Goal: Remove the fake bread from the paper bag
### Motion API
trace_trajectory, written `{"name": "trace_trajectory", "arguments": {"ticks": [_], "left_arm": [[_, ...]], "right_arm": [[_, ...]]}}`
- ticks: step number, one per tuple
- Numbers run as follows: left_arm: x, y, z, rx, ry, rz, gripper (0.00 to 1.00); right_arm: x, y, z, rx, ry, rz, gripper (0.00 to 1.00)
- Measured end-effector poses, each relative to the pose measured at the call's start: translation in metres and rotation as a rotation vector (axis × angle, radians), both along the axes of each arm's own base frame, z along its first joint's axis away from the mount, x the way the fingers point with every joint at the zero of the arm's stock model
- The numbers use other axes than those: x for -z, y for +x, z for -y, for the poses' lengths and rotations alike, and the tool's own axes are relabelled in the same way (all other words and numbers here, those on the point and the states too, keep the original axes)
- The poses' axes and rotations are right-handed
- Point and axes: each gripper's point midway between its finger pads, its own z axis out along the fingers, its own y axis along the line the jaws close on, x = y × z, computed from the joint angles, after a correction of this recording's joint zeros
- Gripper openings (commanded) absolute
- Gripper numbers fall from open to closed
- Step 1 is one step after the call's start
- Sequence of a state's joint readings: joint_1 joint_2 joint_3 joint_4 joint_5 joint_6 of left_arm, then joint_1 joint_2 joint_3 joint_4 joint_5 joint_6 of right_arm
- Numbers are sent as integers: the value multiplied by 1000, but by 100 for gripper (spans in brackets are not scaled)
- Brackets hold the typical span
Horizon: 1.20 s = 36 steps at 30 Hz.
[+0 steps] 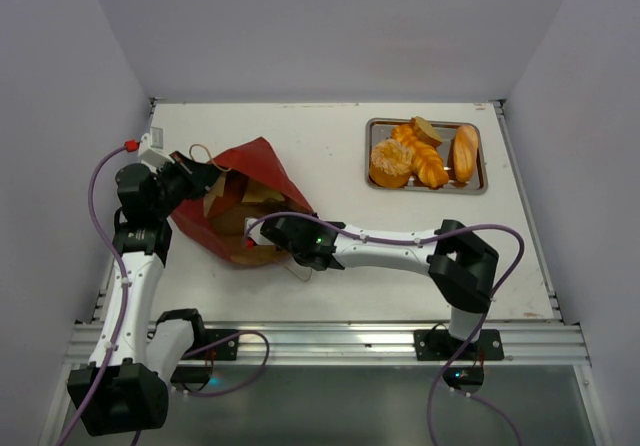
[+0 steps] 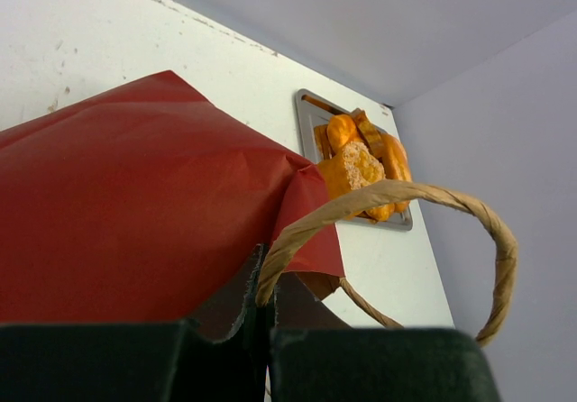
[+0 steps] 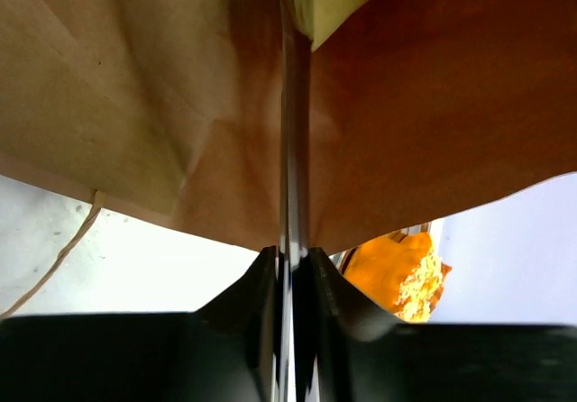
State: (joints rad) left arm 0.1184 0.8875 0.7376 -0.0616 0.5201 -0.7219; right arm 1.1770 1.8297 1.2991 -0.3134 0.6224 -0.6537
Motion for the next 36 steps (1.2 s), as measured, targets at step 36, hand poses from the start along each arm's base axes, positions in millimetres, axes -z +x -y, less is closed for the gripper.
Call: {"name": "trace_trajectory", "arguments": {"ticks": [36], "left_arm": [[0,2,-2,-12,5,9,0]], "right_arm": [[-66,-65,59,-178,222,-256,0]]}}
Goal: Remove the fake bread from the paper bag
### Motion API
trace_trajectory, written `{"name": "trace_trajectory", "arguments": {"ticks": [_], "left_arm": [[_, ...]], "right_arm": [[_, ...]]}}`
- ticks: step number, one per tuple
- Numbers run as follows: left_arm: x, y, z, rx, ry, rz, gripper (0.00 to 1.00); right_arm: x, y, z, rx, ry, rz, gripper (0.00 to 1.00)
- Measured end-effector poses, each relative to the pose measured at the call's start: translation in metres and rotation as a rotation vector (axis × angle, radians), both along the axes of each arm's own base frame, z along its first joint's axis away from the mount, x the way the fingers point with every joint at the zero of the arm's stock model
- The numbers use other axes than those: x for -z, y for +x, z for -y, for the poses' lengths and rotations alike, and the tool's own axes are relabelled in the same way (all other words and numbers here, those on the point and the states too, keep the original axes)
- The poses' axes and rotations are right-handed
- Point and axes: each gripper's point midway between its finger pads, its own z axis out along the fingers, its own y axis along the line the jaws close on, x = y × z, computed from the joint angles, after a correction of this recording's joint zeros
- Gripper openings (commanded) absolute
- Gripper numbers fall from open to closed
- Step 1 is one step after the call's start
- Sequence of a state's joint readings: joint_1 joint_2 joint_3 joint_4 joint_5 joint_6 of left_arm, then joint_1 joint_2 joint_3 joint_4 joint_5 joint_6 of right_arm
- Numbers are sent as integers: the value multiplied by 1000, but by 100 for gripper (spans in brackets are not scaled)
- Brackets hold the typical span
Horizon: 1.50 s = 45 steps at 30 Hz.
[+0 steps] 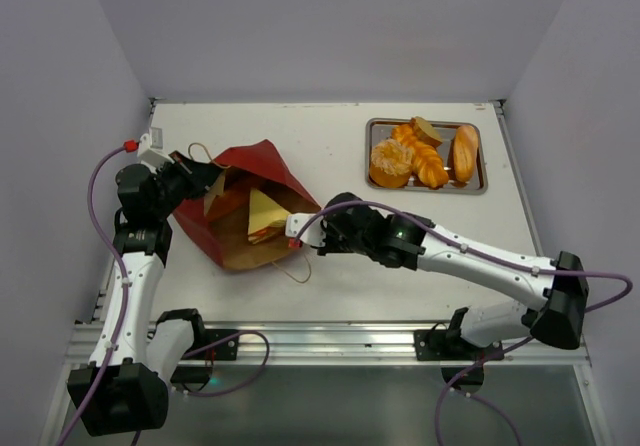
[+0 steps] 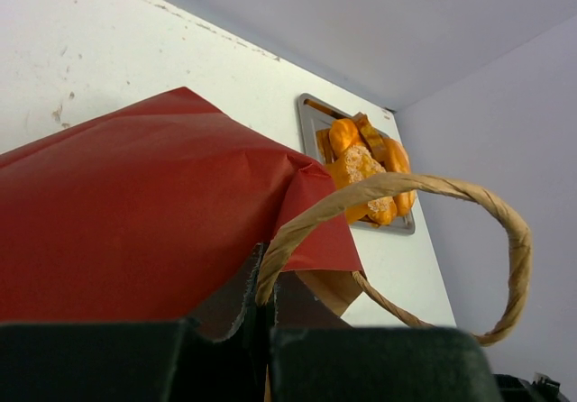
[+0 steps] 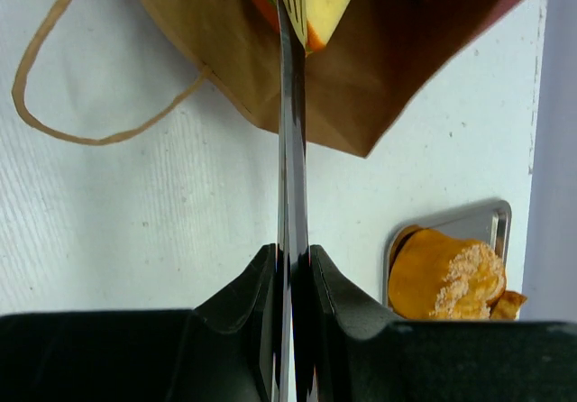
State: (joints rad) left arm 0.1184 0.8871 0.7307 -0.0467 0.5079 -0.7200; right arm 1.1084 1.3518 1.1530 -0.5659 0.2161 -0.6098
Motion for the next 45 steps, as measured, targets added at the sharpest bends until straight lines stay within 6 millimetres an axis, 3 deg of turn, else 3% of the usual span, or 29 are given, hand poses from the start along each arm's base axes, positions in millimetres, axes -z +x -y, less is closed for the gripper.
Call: {"name": "trace_trajectory", "arguments": {"ticks": [6,18,26,40,45], "left_arm": [[0,1,-1,-6,3,0,0],[5,6,-4,-24,1,-13,0],[6,11,-9,-57,5,-13,0],[17,20,-17,-106,-1,-52,0],[18,20,-18,-111,1,-56,0]], "right_arm": [[-22,-3,25,24,84,-58,0],[-42,-29,55,-23,180,-178,0],[-70,-44,75,-40,261,-196,0],[-142,-41,110,30,423,-83,0],[-151,-26,128,137,434,-23,0]]}}
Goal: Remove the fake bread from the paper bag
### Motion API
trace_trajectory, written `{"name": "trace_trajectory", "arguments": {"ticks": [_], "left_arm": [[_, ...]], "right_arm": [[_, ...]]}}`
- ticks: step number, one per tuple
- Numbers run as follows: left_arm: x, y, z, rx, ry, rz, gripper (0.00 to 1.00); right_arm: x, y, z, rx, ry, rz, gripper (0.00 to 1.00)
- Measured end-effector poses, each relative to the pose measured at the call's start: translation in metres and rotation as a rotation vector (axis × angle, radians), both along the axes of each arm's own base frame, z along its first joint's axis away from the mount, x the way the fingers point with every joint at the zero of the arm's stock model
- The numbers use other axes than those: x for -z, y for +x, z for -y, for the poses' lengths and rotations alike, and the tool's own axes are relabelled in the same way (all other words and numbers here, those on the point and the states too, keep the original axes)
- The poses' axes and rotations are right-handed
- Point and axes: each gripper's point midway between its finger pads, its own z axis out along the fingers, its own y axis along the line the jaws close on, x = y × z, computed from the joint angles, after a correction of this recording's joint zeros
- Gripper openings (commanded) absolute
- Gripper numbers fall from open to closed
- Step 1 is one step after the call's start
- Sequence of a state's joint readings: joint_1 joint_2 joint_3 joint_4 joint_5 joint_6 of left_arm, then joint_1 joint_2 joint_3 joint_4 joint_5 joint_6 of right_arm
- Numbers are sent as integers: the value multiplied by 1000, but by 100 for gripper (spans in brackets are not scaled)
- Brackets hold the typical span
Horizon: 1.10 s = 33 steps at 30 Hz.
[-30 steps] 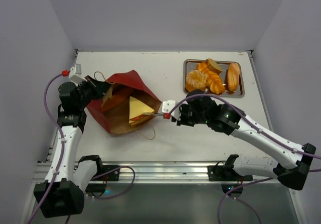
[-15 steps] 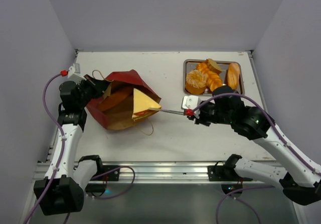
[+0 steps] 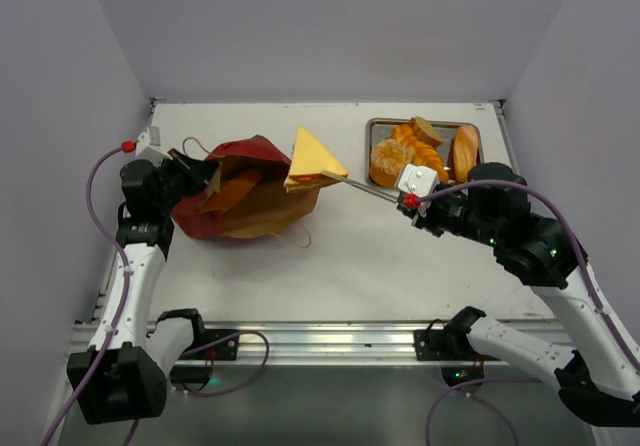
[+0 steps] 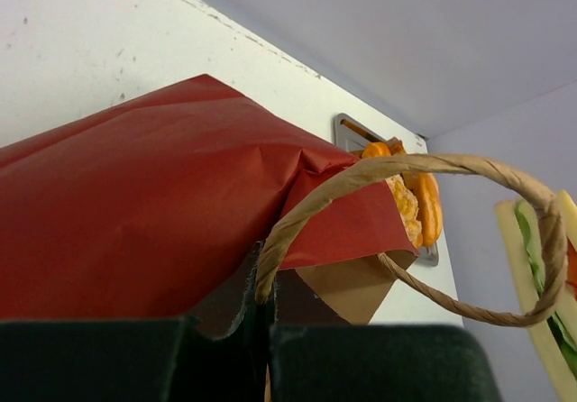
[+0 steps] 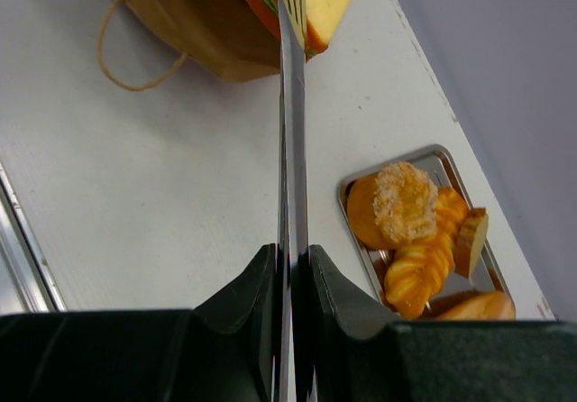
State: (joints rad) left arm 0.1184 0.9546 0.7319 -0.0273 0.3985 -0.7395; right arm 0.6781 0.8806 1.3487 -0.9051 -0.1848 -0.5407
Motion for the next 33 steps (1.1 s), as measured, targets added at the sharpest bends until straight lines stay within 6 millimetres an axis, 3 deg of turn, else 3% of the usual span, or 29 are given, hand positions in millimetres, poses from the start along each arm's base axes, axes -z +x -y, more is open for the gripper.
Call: {"name": "trace_trajectory", "arguments": {"ticks": [12,22,33], "left_arm": [[0,-3,0,3,16,-1,0],[-2,-6,0,9,27,3,0],[-3,-10,2,26,46,13,0]], "right_arm": [[2,32,34,222,-9,19,0],[38,61,64,388,-65,-13,0],[85,117,144,660,-117,-105,0]]}}
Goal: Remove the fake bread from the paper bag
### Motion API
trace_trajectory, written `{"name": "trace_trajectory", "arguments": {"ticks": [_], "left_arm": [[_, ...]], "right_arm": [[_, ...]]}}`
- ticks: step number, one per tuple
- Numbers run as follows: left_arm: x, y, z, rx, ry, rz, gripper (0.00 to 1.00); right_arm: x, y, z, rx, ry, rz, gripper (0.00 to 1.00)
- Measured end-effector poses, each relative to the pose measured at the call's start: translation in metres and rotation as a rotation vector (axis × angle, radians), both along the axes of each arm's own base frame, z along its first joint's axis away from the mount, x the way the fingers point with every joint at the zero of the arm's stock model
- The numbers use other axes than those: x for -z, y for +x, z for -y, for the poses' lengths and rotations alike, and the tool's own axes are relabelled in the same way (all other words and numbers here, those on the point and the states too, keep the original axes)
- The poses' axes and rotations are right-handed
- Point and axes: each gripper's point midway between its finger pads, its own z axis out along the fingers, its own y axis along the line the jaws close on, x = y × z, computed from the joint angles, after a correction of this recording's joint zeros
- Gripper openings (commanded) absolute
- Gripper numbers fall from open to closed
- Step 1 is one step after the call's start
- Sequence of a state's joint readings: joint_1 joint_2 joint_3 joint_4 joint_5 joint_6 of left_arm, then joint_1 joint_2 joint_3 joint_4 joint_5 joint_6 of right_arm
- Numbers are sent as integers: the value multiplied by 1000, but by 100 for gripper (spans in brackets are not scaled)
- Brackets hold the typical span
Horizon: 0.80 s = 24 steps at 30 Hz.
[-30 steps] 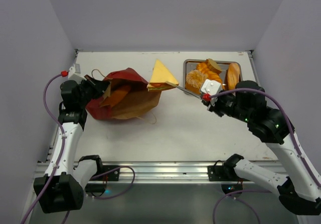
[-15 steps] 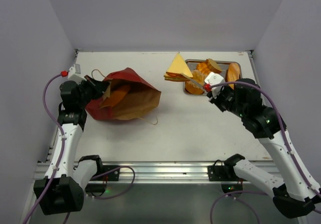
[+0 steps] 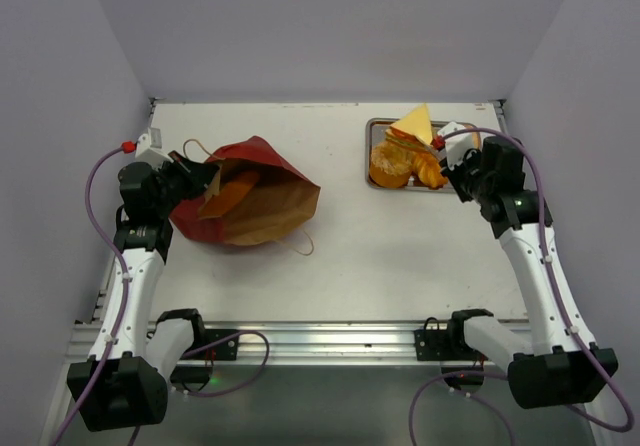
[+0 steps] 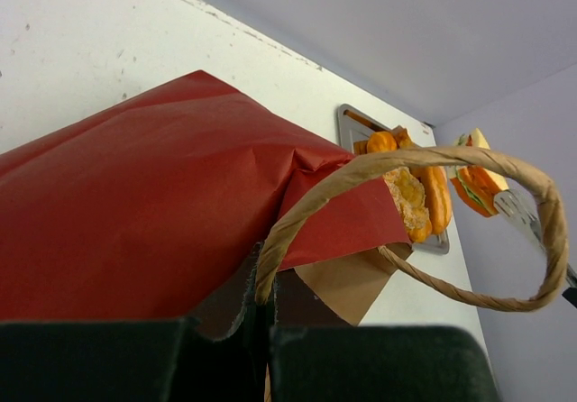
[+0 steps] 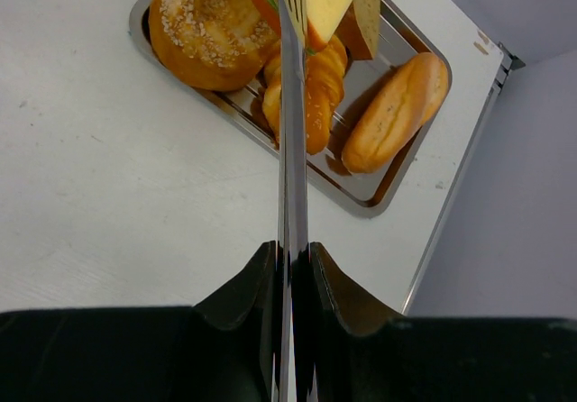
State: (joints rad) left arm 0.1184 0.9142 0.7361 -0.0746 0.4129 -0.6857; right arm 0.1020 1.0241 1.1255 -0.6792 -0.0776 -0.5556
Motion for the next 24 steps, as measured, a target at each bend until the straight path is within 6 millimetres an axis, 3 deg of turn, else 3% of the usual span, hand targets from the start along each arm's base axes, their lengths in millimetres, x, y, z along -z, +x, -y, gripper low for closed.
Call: {"name": "trace_trajectory", "arguments": {"ticks": [10,19,24], "left_arm": [[-1,-1,1,7,1,5,0],[-2,-2,3,17,-1,7,0],[-3,-4,4,21,-1,13,0]], "right_arm": [[31,16,15,15,-4,-35,0],[36,25,18,24,-10,-19,0],[39,26,40,101,-5,-22,0]]}}
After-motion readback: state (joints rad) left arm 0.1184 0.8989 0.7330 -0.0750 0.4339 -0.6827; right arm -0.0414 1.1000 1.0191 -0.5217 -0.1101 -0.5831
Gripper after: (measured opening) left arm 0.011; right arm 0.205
